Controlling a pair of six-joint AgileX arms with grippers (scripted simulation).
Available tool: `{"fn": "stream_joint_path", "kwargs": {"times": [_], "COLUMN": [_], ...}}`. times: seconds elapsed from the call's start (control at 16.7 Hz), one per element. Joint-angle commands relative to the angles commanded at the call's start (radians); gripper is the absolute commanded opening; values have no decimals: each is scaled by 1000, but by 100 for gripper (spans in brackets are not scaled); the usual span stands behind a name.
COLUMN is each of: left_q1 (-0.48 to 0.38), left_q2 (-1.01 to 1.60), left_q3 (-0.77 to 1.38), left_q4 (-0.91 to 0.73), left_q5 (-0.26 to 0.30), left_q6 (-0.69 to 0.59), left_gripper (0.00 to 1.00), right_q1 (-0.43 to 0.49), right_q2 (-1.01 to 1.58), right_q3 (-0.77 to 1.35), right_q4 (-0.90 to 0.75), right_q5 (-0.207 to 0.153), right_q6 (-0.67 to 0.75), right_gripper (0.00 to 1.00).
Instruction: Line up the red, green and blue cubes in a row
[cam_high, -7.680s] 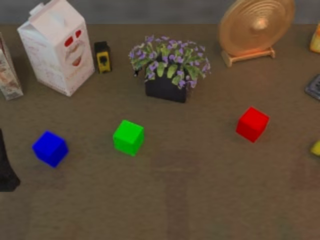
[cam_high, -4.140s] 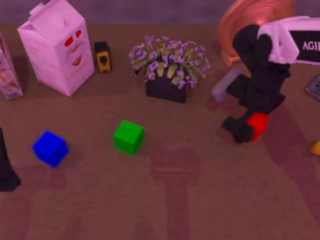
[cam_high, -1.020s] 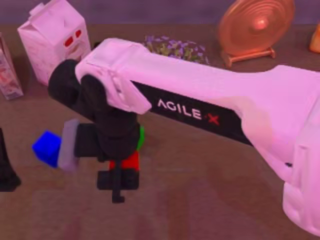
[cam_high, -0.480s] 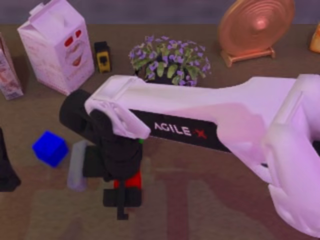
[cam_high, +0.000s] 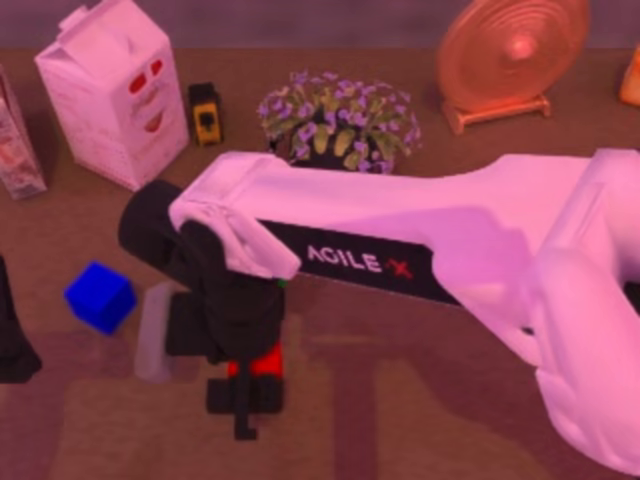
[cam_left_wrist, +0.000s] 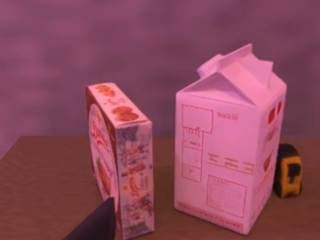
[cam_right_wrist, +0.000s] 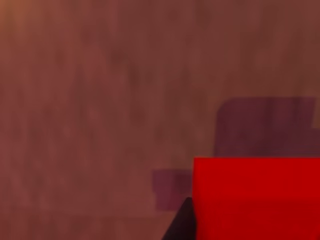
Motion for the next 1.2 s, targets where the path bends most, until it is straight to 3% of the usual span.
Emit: {"fn": "stream_joint_path", "kwargs": {"times": [0.36, 0.96, 1.2], "left_q1": [0, 0, 0], "left_q2": [0, 0, 0], "left_q3": [0, 0, 0], "left_q4": [0, 0, 0], "left_q5": [0, 0, 0], "left_q6": [0, 0, 0], "left_gripper": [100, 100, 100], "right_q1": [0, -1, 2], "right_q2": [0, 0, -18], "right_q3": [0, 4, 97], "right_q4": [0, -4, -113], "right_q5": [0, 0, 0], "right_q6": [0, -1, -2], "right_gripper": [98, 100, 100]}}
